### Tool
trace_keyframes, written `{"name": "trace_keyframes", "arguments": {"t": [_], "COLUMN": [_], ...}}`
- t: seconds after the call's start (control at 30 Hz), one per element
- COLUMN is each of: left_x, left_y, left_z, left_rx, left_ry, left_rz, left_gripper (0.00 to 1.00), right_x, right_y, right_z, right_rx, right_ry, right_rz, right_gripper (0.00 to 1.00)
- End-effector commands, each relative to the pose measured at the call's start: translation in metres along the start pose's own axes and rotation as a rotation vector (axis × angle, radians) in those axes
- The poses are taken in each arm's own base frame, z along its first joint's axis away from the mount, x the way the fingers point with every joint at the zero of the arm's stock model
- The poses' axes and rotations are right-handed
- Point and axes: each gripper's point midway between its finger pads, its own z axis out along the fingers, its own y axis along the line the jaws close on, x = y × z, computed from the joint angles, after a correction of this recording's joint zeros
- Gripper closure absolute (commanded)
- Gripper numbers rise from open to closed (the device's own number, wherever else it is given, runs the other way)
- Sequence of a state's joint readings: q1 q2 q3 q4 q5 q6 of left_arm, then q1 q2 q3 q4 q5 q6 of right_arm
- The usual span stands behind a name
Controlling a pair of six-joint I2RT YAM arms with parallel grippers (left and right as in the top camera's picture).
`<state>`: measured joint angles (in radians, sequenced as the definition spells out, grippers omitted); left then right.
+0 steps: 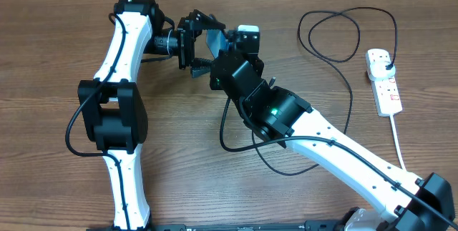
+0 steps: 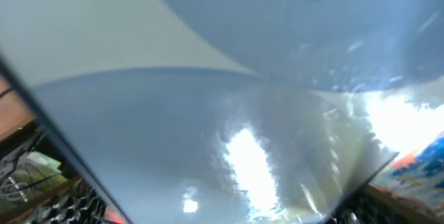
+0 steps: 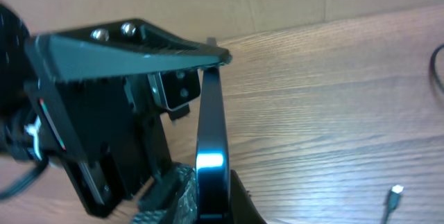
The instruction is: Plug charger to phone and switch on socket
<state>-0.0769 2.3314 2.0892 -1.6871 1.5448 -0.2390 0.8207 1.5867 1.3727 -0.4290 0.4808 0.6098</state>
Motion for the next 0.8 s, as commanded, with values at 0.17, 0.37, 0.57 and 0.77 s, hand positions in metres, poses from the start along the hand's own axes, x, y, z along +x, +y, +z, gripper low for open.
{"name": "trace_keyframes", "arguments": {"t": [0.17,0.37,0.57,0.77], "left_x": [0.002,0.003,0.0,-0.001], "left_y": [-0.008,-0.009,-0.011,-0.011], "left_z": [0.001,0.001,0.001,0.001], "left_rx": [0.018,0.026,0.033,0.032], "left_ry": [0.006,0.008,0.01,0.01], "left_rz": [0.034,0.032,0.006,-0.013], "left_gripper": [0.08,0.28,0.39,0.56], "right_x": [-0.048,-0.024,-0.012,-0.012], "right_y": [-0.023,-0.027,-0.013,-0.013], "right_z": [-0.02,-0.018,-0.016,-0.016], "right_rx": [0.068,0.067,0.034,0.034], "right_ry": [-0.251,-0.171,-0.064,-0.065], "right_rz": [0.754,1.221,1.396,1.396], "right_gripper": [0.96,0.96,0.96,0.96]}}
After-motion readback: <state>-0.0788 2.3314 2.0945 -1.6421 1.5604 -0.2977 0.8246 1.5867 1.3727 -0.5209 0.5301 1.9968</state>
